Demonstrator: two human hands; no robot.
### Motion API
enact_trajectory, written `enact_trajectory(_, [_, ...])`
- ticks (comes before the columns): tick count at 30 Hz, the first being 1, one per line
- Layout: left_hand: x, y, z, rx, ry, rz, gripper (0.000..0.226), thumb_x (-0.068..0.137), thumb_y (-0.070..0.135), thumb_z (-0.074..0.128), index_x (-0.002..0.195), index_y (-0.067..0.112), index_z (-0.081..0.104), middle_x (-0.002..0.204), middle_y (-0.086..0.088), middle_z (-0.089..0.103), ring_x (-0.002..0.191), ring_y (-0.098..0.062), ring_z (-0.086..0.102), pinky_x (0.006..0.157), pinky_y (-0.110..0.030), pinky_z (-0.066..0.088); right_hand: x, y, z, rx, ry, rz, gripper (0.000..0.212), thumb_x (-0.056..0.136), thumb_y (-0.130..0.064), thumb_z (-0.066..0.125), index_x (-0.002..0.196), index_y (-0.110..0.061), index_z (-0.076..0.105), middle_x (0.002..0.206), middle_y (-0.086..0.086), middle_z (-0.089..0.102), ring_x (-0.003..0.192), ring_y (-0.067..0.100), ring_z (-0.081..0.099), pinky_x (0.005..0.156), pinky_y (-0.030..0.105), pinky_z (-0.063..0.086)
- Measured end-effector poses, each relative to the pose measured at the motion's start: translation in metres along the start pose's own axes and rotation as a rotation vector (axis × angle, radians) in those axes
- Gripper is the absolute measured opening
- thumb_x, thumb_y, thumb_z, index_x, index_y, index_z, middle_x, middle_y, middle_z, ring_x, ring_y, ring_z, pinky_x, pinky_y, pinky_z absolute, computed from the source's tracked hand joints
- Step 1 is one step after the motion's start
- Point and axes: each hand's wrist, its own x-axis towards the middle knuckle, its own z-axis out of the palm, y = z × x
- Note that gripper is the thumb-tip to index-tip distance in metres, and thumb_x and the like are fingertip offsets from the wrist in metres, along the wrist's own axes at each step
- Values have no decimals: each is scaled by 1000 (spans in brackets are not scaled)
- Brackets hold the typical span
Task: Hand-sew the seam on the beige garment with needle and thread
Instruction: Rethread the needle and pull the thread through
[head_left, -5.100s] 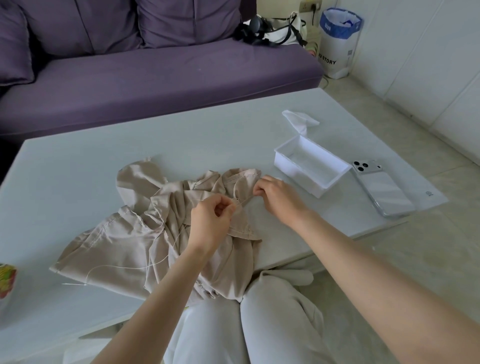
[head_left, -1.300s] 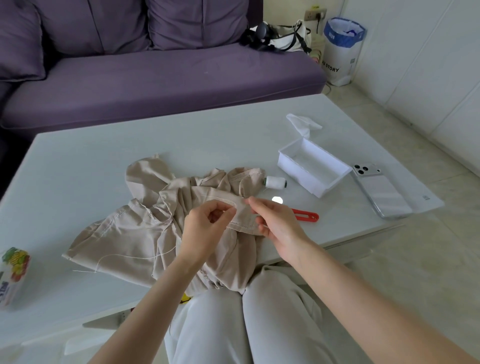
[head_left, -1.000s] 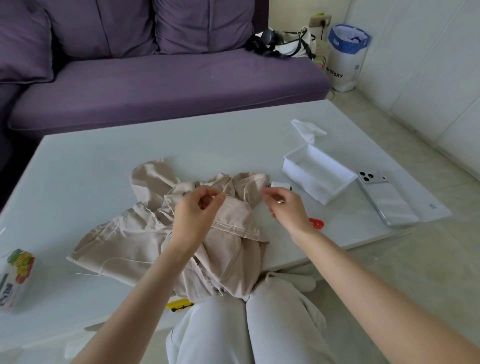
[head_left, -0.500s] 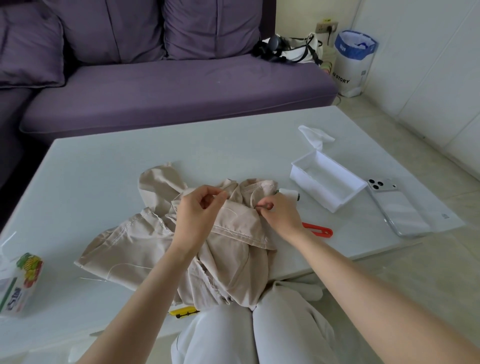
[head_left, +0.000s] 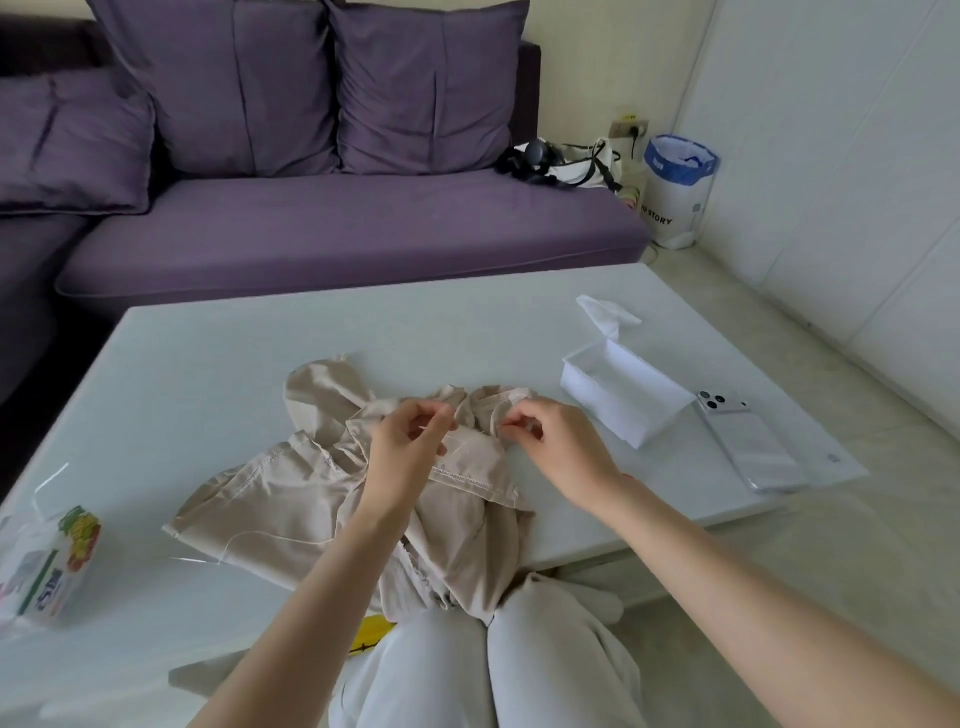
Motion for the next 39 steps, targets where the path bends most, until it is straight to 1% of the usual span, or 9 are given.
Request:
enact_trajectory(4, [-14, 8, -2, -34, -14, -14, 10, 94, 13, 58, 86, 10, 64, 86, -1, 71, 53, -5, 52, 49, -15, 40, -12, -25, -7, -13, -24, -102, 6, 87, -21, 65, 88, -18, 70, 76, -20, 57, 65, -2, 53, 65, 19, 42])
enact_trajectory(7, [-25, 12, -5, -37, -43, -4, 14, 95, 14, 56, 90, 4, 65, 87, -1, 73, 53, -5, 54, 50, -16, 40, -21, -40, -7, 3, -10, -162, 4, 86, -23, 67, 87, -21, 70, 81, -16, 61, 70, 6, 59, 68, 23, 47])
enact_trajectory(11, [-41, 15, -7, -49, -69, -24, 16, 95, 11, 55, 95, -3, 63, 77, -3, 67, 52, -6, 55, 48, -16, 41, -31, -52, -4, 25, 16, -207, 8, 86, -24, 67, 93, -20, 69, 88, -9, 67, 75, 8, 62, 73, 27, 51])
enact_trajectory(16, [-57, 20, -11, -96, -106, -51, 13, 95, 9, 54, 84, 5, 59, 69, -1, 65, 51, -8, 55, 52, -18, 47, -41, -60, -3, 4, 14, -169, 28, 88, -21, 66, 115, -16, 61, 94, -2, 67, 82, 12, 63, 76, 22, 49])
enact_trajectory(19, [-64, 19, -15, -92, -113, -67, 14, 95, 8, 54, 83, 5, 59, 64, -4, 60, 53, -10, 55, 54, -19, 47, -47, -63, -2, 56, -71, -138, 31, 89, -17, 63, 121, -17, 60, 89, -8, 63, 83, 9, 63, 79, 15, 47])
enact_trajectory(24, [-72, 17, -19, -55, -135, -71, 14, 95, 7, 54, 84, 1, 60, 62, -3, 58, 52, -9, 54, 55, -19, 46, -51, -65, -1, 97, -126, -143, 14, 89, -14, 64, 101, -13, 71, 82, -16, 58, 76, 4, 60, 72, 10, 44])
enact_trajectory(28, [-72, 14, -23, -52, -135, -83, 14, 93, 6, 56, 80, 2, 59, 60, -1, 56, 50, -9, 52, 56, -20, 44, -52, -64, -4, 73, -132, -161, 8, 91, -15, 61, 90, -14, 70, 79, -18, 55, 72, 0, 55, 71, 9, 43])
enact_trajectory(36, [-73, 5, -17, -11, -155, -100, 12, 93, 6, 57, 82, 1, 60, 62, -2, 57, 52, -10, 53, 59, -22, 46, -52, -49, -5, 38, -131, -101, 10, 92, -19, 60, 87, -16, 68, 89, -6, 61, 79, 6, 57, 76, 20, 45])
enact_trajectory(39, [-75, -3, -18, -4, -178, -100, 13, 94, 5, 55, 82, 0, 59, 62, -3, 60, 56, -13, 56, 59, -23, 49, -53, -44, -4, 39, -135, -100, 10, 91, -17, 60, 86, -15, 67, 85, -8, 60, 76, 2, 55, 73, 16, 43])
